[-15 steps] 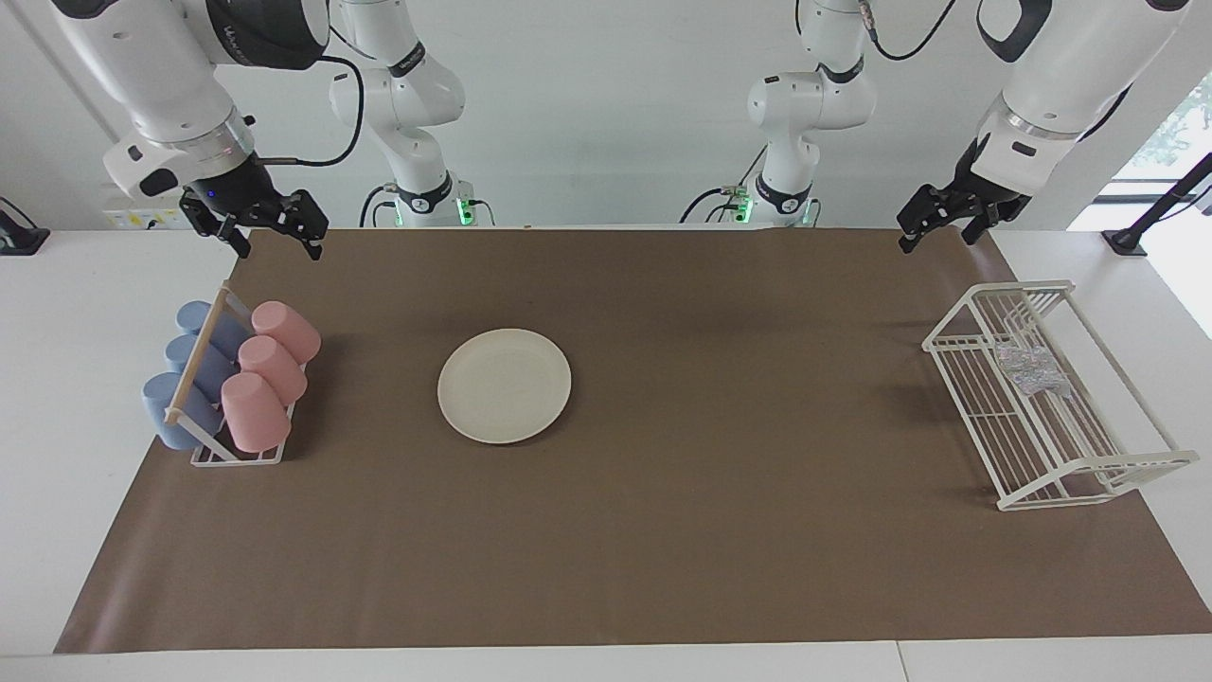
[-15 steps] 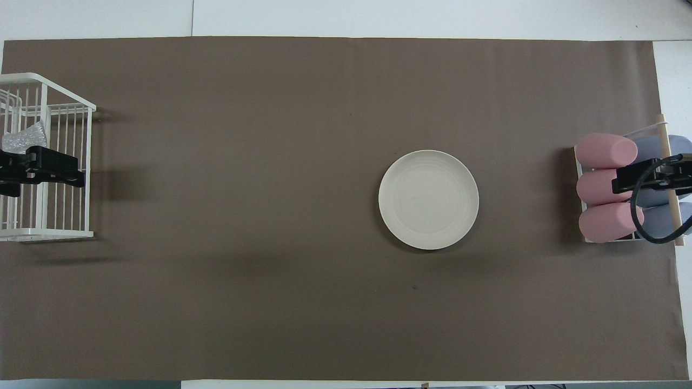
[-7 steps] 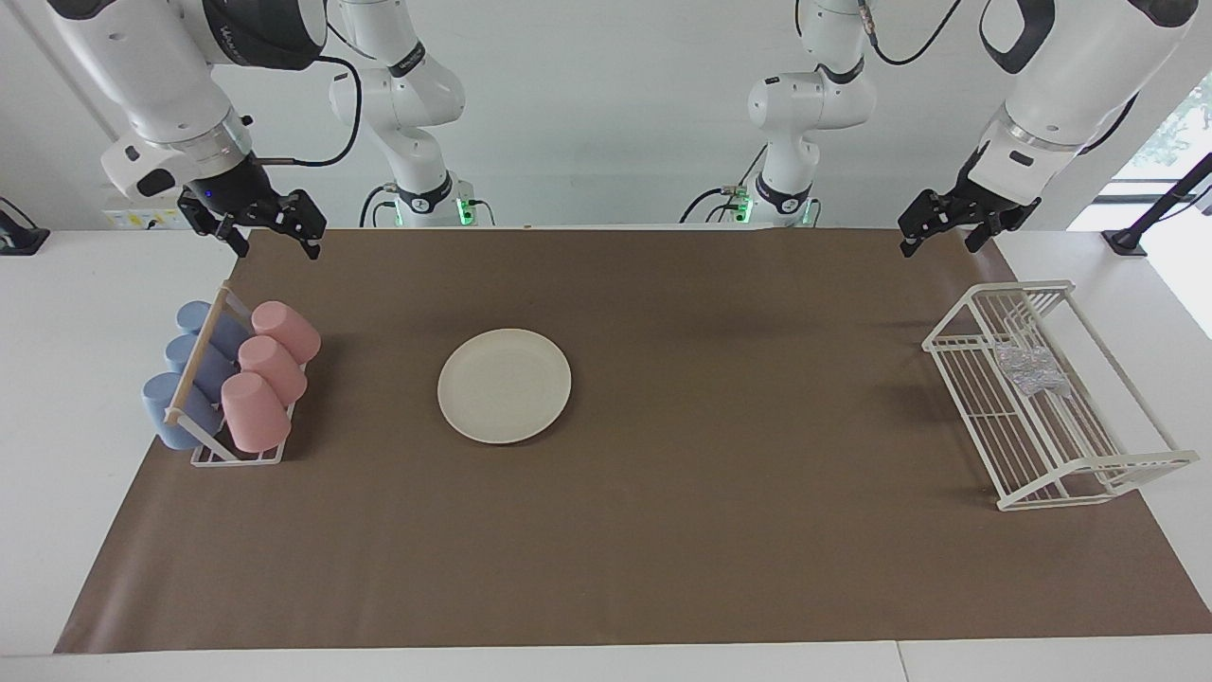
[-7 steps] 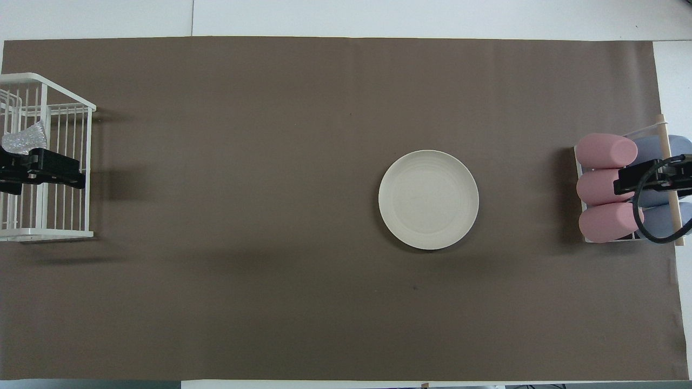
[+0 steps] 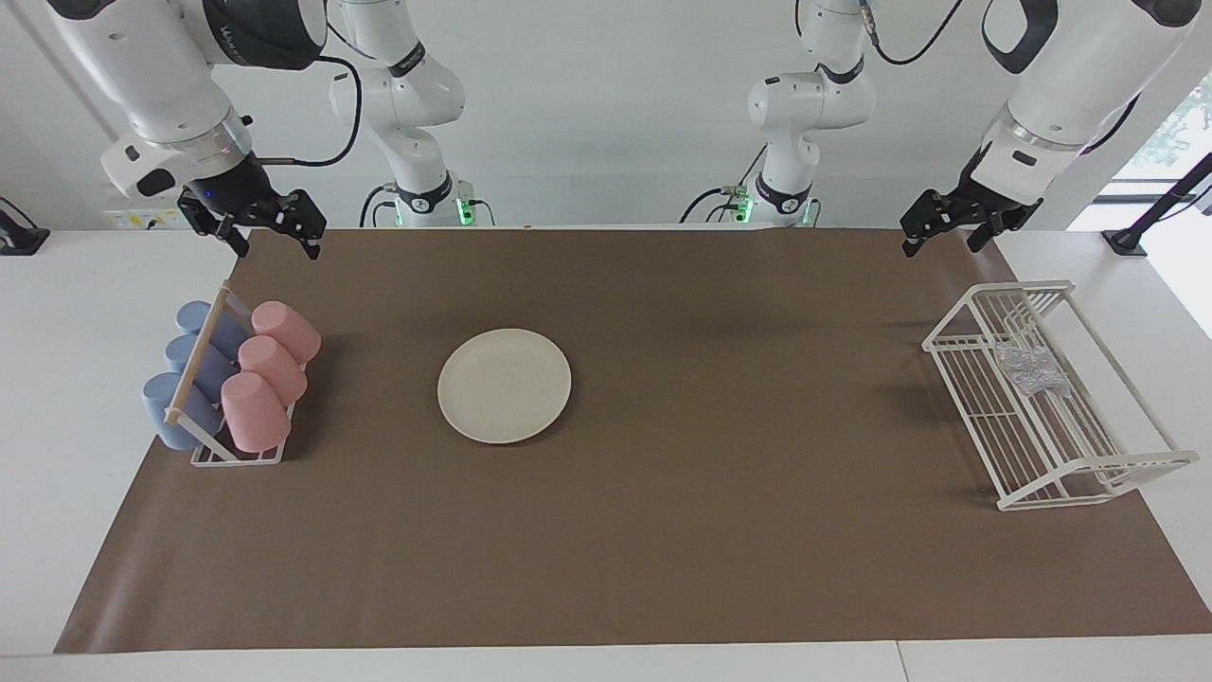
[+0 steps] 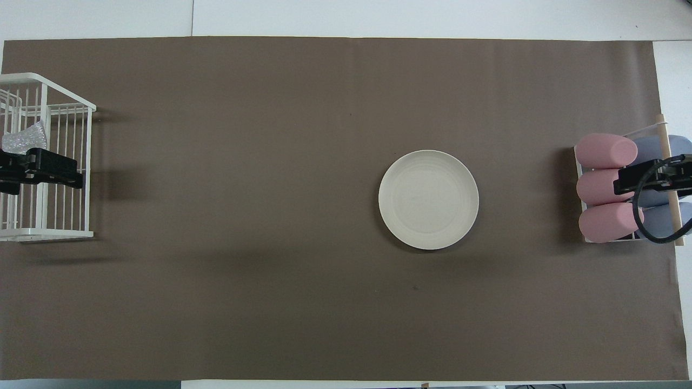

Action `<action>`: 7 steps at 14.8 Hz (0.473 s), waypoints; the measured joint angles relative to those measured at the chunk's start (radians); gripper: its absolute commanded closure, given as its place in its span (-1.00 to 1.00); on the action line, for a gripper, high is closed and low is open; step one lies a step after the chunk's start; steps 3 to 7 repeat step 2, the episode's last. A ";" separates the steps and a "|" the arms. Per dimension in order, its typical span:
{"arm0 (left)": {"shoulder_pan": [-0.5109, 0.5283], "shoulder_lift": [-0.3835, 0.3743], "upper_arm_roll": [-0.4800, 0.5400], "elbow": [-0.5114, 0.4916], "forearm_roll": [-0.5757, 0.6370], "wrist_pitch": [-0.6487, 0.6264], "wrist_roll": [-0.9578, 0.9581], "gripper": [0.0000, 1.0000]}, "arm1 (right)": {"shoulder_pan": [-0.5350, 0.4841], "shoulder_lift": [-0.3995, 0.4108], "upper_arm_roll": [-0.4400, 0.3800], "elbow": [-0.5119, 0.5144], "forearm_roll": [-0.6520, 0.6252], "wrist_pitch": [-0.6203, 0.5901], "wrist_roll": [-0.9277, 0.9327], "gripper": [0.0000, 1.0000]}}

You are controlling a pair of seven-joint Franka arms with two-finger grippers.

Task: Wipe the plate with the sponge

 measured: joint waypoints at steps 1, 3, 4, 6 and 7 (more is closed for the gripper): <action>0.000 0.000 0.000 0.000 0.000 0.000 0.000 -1.00 | 0.000 0.000 0.000 0.000 0.000 0.000 0.000 -1.00; 0.000 0.000 0.000 0.000 0.000 0.000 0.001 -1.00 | 0.001 0.000 0.001 0.000 0.000 0.000 0.000 -1.00; 0.000 0.000 0.000 0.000 0.000 0.000 0.001 -1.00 | 0.001 0.000 0.001 0.000 0.000 0.000 0.000 -1.00; 0.000 0.000 0.000 0.000 0.000 0.000 0.001 -1.00 | 0.001 0.000 0.001 0.000 0.000 0.000 0.000 -1.00; 0.000 0.000 0.000 0.000 0.000 0.000 0.001 -1.00 | 0.001 0.000 0.001 0.000 0.000 0.000 0.000 -1.00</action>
